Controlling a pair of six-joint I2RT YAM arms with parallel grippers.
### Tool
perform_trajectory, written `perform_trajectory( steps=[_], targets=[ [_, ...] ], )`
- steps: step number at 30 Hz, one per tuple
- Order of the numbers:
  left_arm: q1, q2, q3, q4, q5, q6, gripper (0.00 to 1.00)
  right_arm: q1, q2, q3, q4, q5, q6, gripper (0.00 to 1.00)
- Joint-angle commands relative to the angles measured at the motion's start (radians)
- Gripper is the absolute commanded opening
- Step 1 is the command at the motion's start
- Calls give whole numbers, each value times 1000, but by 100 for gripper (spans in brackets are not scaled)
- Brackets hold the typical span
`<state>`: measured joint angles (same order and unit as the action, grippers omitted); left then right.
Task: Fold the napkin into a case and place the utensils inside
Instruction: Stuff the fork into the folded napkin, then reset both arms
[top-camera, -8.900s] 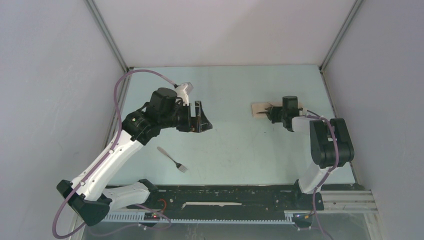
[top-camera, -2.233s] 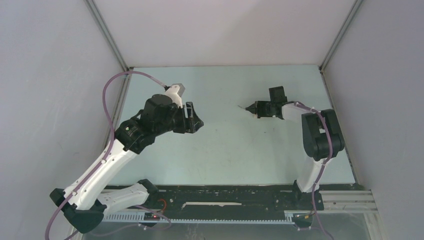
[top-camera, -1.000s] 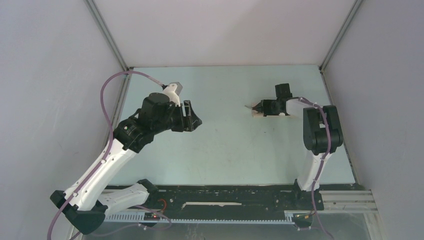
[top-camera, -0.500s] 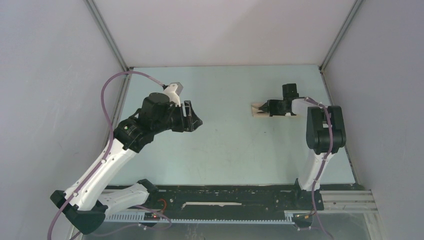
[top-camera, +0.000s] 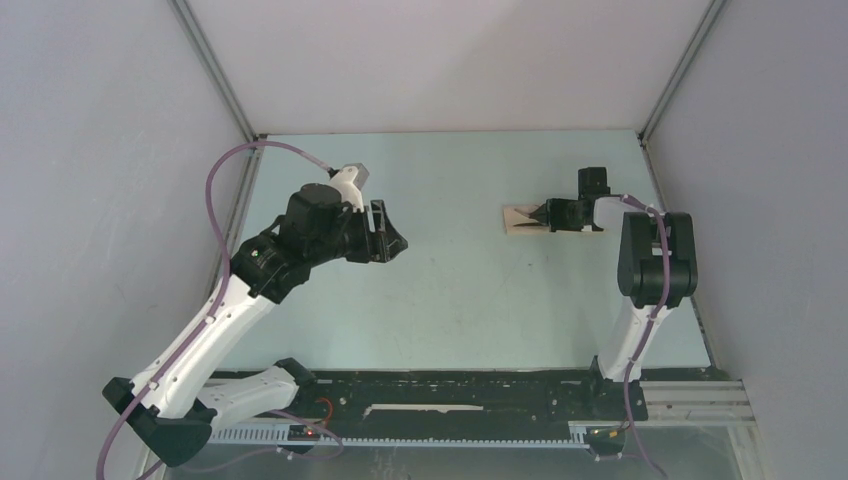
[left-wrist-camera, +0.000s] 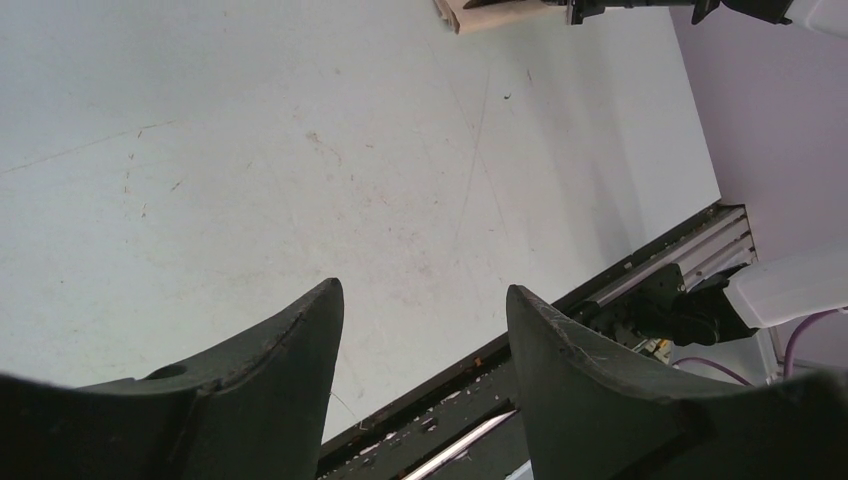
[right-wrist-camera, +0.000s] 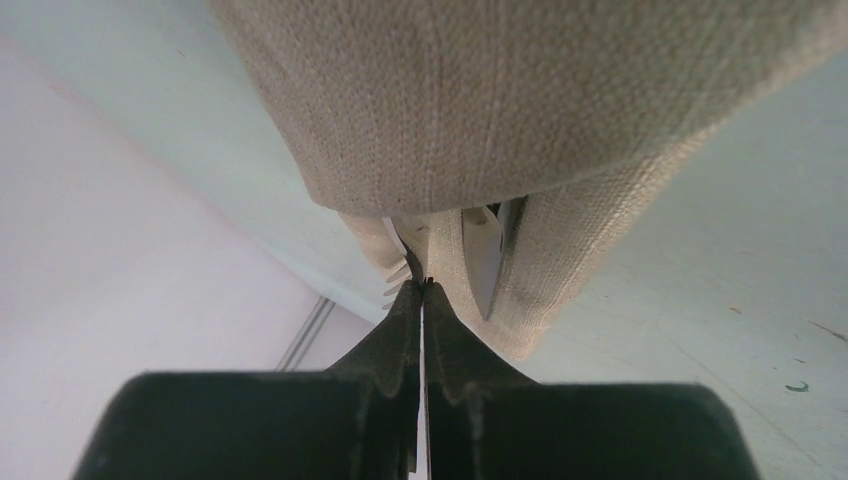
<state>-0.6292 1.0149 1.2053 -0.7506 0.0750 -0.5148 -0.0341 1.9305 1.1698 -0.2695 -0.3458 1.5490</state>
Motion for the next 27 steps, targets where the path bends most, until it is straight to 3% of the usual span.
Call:
perform_trajectory(
  steps=[1, 21, 25, 27],
  targets=[
    [6, 2, 14, 34, 19, 6, 68, -15, -21, 32, 14, 5, -13, 0],
    [7, 17, 19, 42, 37, 3, 68, -21, 17, 31, 52, -15, -59, 5],
    [7, 11, 16, 42, 37, 2, 68, -18, -3, 31, 39, -5, -92, 22],
    [6, 10, 14, 42, 37, 2, 68, -17, -10, 30, 30, -14, -104, 25]
  ],
)
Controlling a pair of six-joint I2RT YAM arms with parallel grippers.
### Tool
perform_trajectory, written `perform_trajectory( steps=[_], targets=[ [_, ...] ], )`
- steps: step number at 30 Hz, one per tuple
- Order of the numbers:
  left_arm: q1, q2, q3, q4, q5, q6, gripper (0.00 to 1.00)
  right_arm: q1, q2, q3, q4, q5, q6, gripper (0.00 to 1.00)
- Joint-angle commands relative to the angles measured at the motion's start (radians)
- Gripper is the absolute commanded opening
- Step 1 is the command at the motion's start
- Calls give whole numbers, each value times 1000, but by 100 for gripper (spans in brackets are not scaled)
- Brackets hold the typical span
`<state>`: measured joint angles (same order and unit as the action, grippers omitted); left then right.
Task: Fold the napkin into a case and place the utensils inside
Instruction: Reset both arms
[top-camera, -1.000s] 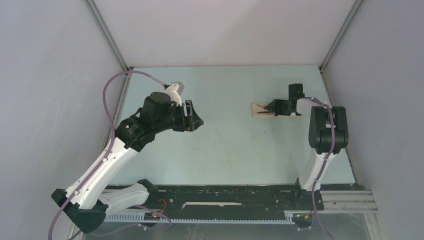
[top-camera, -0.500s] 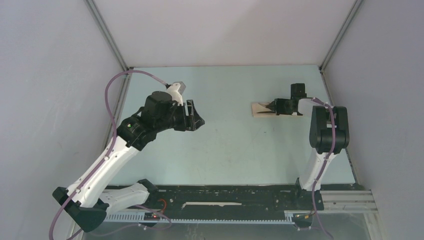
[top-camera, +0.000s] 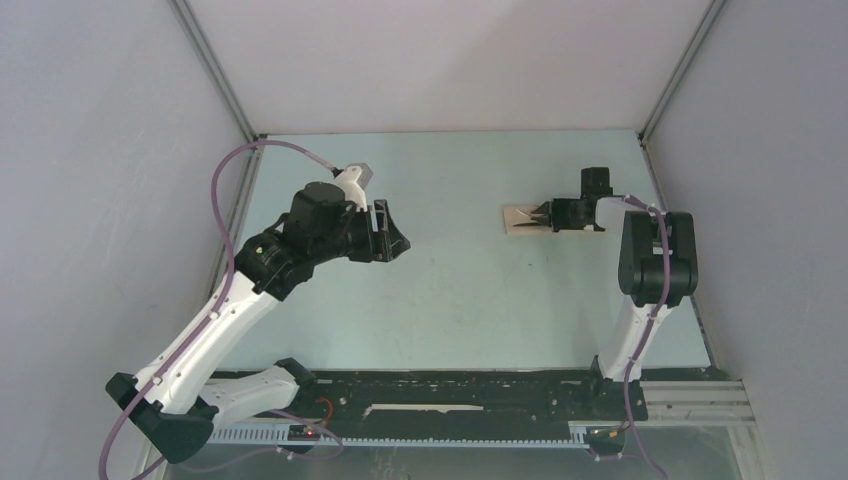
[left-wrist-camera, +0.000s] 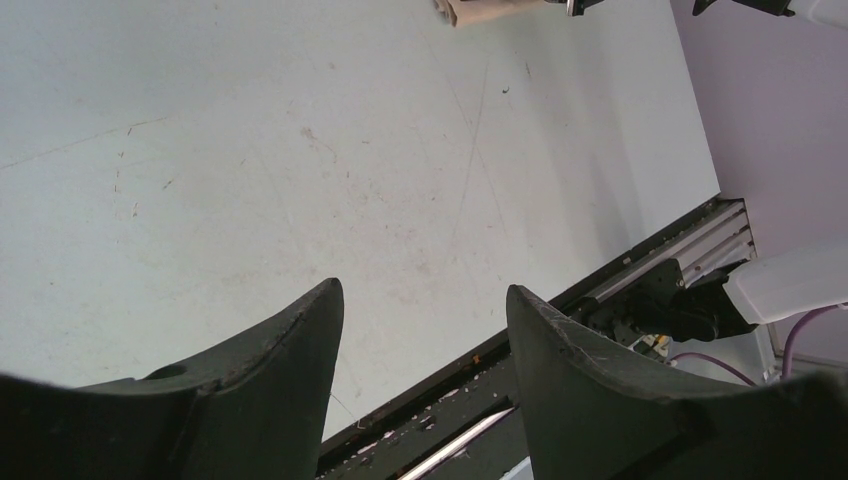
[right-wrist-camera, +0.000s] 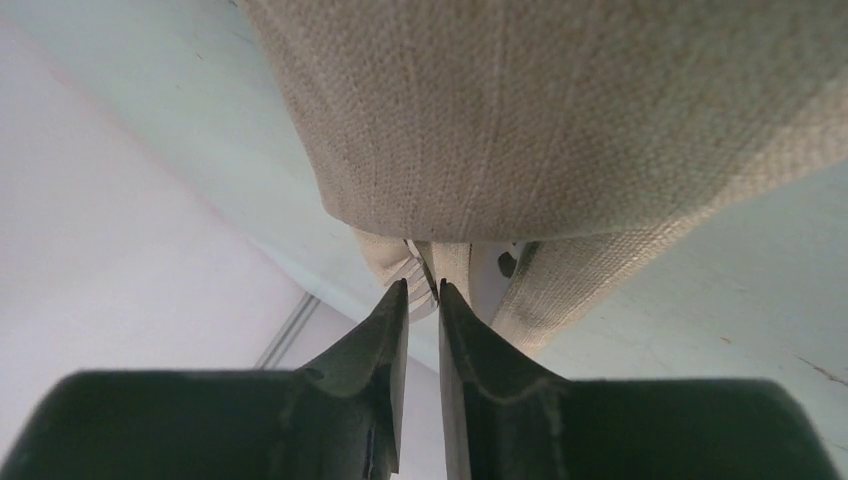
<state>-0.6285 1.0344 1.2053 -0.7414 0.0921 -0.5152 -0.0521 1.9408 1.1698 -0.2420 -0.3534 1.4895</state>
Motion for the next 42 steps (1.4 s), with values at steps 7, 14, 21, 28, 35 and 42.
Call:
perform_trajectory(
  steps=[7, 14, 21, 28, 35, 42],
  targets=[
    [7, -20, 9, 34, 21, 2, 67, 14, -128, -17, 2, -39, -84, 38],
    [6, -22, -1, 42, 28, 2, 67, 16, -300, -100, 0, -91, -181, 41],
    [6, -21, 19, 29, 19, 18, 69, 48, -583, -89, 19, -63, -611, 63],
    [7, -124, 34, 101, -11, 21, 71, 141, -913, 5, -257, -122, -966, 69],
    [6, -264, 71, 197, -116, 9, 78, 153, -1190, 114, -448, -64, -1080, 99],
    [6, -377, 194, 203, -295, 71, 97, 149, -1351, 283, -501, 32, -1080, 100]
  ],
)
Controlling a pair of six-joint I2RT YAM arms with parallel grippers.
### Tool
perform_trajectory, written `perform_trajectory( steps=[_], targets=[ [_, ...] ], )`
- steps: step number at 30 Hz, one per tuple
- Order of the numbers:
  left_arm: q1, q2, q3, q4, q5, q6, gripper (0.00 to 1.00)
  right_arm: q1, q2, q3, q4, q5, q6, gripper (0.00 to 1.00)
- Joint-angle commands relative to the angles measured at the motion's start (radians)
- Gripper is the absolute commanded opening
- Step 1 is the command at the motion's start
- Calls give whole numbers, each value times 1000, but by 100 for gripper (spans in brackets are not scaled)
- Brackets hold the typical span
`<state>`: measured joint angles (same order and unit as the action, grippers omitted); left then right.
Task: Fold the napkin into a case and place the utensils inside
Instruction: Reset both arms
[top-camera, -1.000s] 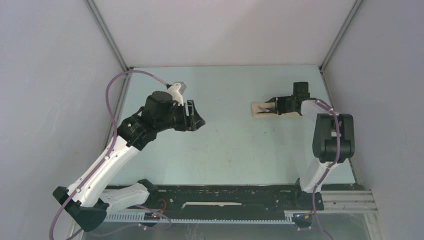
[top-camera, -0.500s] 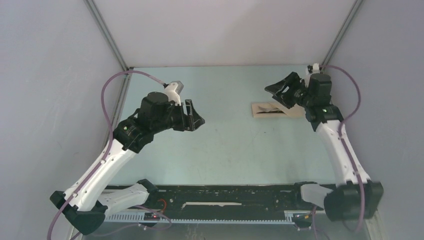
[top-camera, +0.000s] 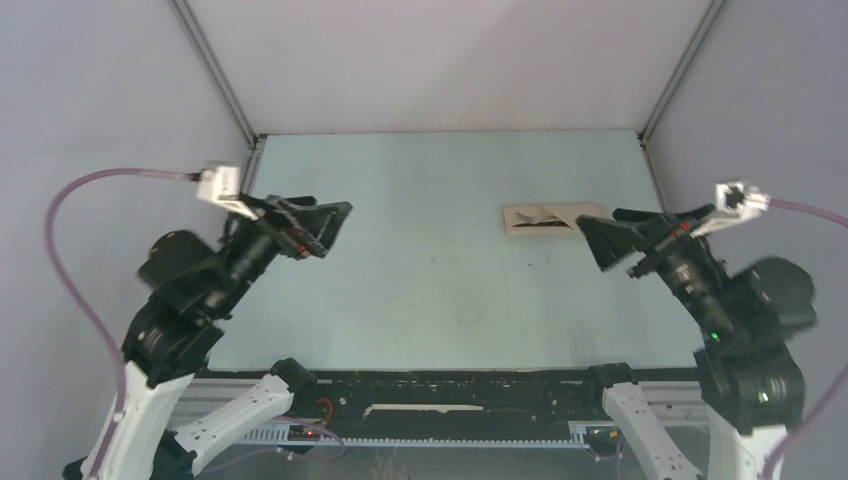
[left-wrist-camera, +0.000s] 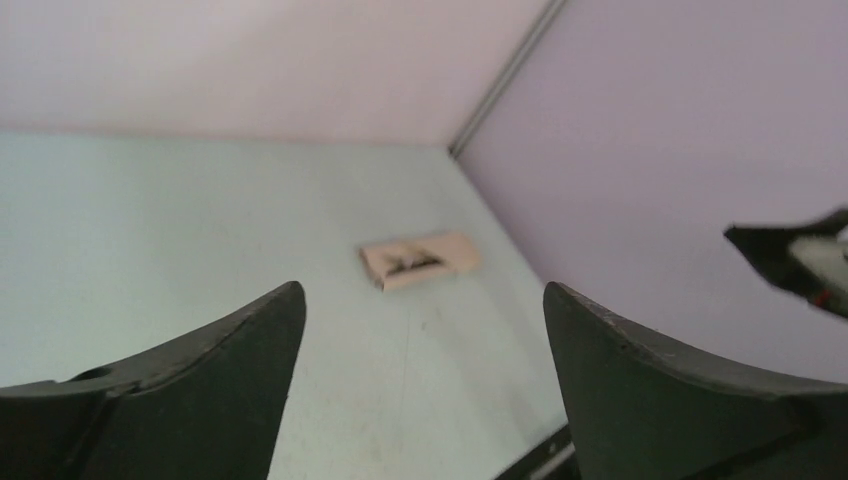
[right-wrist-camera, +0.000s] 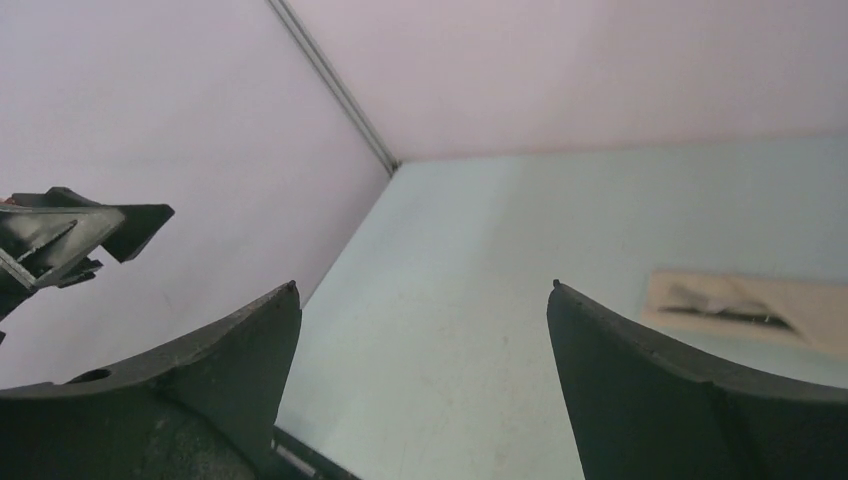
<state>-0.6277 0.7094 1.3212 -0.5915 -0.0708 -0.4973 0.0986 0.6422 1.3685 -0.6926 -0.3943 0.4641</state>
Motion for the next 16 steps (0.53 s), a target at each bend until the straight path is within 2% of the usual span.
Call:
perform_trajectory(
  steps=[1, 7, 16],
  targets=[
    [5, -63, 93, 52, -149, 64, 99, -2, -64, 100, -53, 93, -54, 100],
    [5, -117, 138, 49, -221, 115, 100, -2, -79, 172, -49, 166, -88, 100],
    [5, -140, 160, 21, -262, 131, 100, -3, -99, 162, -42, 196, -138, 100]
  ],
)
